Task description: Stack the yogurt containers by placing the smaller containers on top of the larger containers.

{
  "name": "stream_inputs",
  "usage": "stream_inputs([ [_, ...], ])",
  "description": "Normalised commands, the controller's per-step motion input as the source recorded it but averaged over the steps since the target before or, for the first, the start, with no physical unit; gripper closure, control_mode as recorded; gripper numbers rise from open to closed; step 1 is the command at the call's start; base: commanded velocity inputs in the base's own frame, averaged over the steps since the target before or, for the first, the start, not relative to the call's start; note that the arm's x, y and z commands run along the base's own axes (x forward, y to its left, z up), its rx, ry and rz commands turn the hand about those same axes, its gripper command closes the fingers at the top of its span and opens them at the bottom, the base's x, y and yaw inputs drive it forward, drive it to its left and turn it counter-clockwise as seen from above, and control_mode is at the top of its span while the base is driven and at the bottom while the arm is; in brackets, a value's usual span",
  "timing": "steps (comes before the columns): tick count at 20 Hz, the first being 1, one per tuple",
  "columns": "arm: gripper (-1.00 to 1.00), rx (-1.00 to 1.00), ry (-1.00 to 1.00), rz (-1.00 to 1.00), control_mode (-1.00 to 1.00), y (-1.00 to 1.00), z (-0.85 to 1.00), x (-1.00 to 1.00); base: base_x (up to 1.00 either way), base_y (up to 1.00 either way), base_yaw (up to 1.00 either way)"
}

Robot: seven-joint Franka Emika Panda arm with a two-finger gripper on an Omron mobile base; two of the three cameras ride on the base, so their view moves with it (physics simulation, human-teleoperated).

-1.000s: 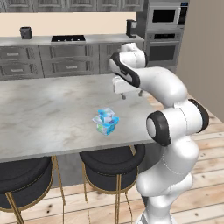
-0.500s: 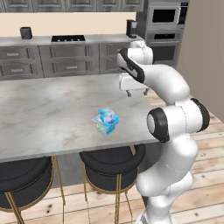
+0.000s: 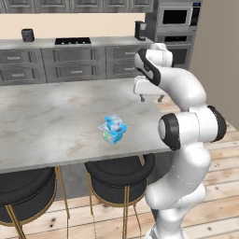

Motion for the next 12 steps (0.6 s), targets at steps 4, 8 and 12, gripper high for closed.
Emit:
stream_inputs([
  [4,-1.00,0.14,0.15,-0.07,-1.00,-0.20,-0.11,0.12,0.00,0.00,0.00],
  [8,-1.00,0.14,0.09,-0.07,-1.00,-0.11,-0.14,0.10,0.00,0.00,0.00],
  [12,-1.00,0.07,0.01,-0.07,-1.00,-0.01,-0.18,0.15,0.00,0.00,0.00],
])
